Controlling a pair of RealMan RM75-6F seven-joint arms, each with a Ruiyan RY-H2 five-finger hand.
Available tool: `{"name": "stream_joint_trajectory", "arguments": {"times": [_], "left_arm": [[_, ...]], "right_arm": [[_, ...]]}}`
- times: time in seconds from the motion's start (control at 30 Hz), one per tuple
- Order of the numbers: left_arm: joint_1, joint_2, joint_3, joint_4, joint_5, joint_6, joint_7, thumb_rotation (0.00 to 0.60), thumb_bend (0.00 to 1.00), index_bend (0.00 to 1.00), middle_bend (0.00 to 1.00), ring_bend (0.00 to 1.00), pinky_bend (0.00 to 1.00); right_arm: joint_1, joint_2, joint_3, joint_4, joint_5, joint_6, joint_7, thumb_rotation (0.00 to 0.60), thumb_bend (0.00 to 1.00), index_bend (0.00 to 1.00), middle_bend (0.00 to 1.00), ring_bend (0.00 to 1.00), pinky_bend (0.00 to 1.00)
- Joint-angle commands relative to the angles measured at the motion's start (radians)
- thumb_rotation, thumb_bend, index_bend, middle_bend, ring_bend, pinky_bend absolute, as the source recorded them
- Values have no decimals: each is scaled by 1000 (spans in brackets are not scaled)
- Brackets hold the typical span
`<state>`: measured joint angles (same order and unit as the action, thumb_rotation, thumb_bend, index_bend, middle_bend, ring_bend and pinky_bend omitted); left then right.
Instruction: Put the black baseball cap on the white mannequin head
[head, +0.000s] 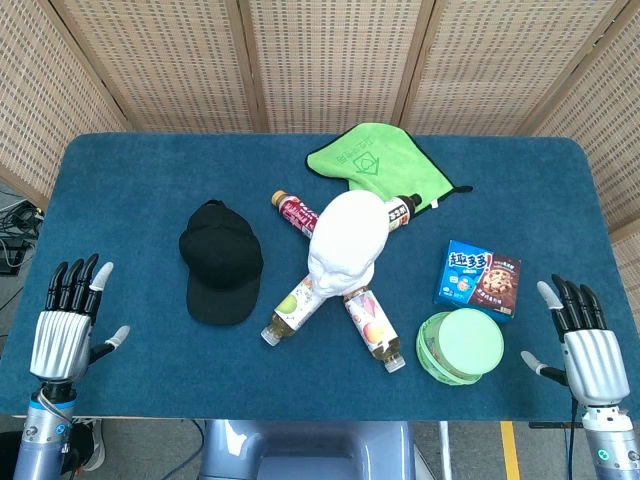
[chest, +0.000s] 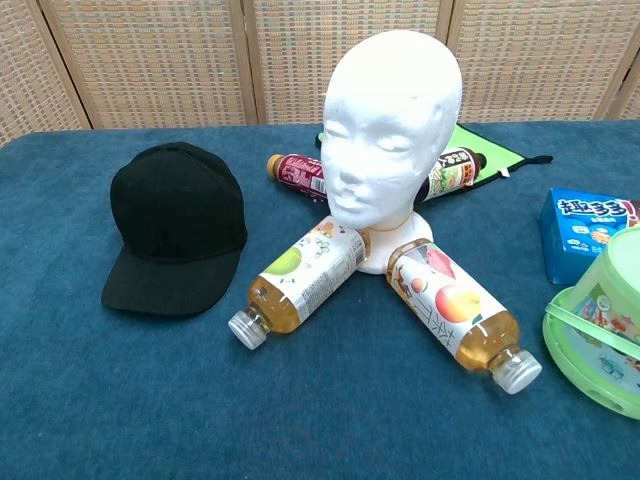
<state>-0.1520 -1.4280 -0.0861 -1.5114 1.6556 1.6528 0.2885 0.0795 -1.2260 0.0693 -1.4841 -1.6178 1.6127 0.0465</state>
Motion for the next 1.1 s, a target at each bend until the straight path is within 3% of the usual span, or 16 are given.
{"name": "stream_joint_trajectory", "arguments": {"times": [0.03, 1.1], "left_arm": [[0, -1, 1, 1, 1, 0, 2, 600, 0, 0, 0, 0, 0], [-10, -9, 26, -3, 27, -29, 25, 600, 0, 0, 0, 0, 0]], "right_arm": [[0, 0, 0, 0, 1, -1, 0, 600, 51, 0, 0, 0, 0], [0, -4, 4, 5, 10, -2, 2, 600, 51, 0, 0, 0, 0]]}}
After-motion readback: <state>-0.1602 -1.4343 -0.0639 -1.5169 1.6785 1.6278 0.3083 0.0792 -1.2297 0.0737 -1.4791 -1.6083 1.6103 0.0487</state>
